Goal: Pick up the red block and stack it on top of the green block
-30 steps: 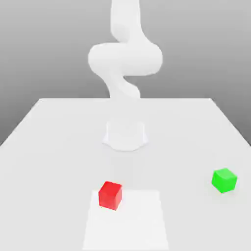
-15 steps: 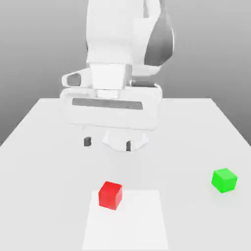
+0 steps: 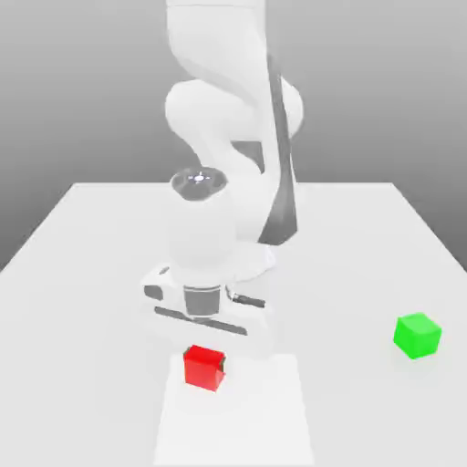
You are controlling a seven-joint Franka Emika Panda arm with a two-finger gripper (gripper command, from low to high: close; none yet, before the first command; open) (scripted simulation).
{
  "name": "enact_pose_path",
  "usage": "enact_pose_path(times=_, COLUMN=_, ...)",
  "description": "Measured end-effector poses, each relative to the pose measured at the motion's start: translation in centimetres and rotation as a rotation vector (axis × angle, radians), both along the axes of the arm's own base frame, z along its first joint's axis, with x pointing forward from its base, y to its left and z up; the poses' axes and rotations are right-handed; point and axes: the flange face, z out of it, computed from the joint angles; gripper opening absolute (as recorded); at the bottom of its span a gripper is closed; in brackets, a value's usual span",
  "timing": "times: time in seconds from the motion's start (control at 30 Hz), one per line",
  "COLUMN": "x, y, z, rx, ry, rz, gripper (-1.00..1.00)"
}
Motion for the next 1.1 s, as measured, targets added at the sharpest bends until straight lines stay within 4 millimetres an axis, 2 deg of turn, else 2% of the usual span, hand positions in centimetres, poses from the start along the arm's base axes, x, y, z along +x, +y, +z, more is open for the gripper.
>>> enact_pose_path(times=0.03, x=0.0, y=0.0, z=-0.3, rx=0.0, ry=0.0, rz=0.0, gripper=-1.0)
enact_pose_path(times=0.1, x=0.0, y=0.0, z=0.5, rx=0.0, ry=0.0, rz=0.0, gripper=-1.0)
enact_pose_path(times=0.3, x=0.0, y=0.0, z=5.5, rx=0.0, ry=0.0, rz=0.001, gripper=-1.0)
enact_pose_path(times=0.37, x=0.7, y=3.9, z=6.4, rx=-0.001, ry=0.0, rz=0.137, gripper=-1.0)
enact_pose_path(times=0.43, x=1.2, y=8.8, z=7.1, rx=-0.002, ry=-0.001, rz=0.307, gripper=-1.0)
enact_pose_path(times=0.53, x=0.5, y=16.6, z=7.9, rx=-0.003, ry=-0.001, rz=0.574, gripper=-1.0)
enact_pose_path(times=0.63, x=-1.9, y=24.5, z=8.7, rx=-0.002, ry=-0.001, rz=0.845, gripper=-1.0)
enact_pose_path(times=0.77, x=-7.8, y=34.0, z=9.7, rx=-0.001, ry=0.001, rz=1.2, gripper=-1.0)
enact_pose_path(times=0.87, x=-8.4, y=35.2, z=8.0, rx=-0.003, ry=-0.002, rz=1.245, gripper=-1.0)
enact_pose_path(times=1.0, x=-8.2, y=35.0, z=4.2, rx=-0.002, ry=-0.001, rz=1.241, gripper=-1.0)
enact_pose_path(times=1.03, x=-8.3, y=34.9, z=3.6, rx=-0.001, ry=0.0, rz=1.242, gripper=1.0)
enact_pose_path(times=1.1, x=-8.3, y=34.9, z=3.6, rx=-0.001, ry=0.0, rz=1.242, gripper=1.0)
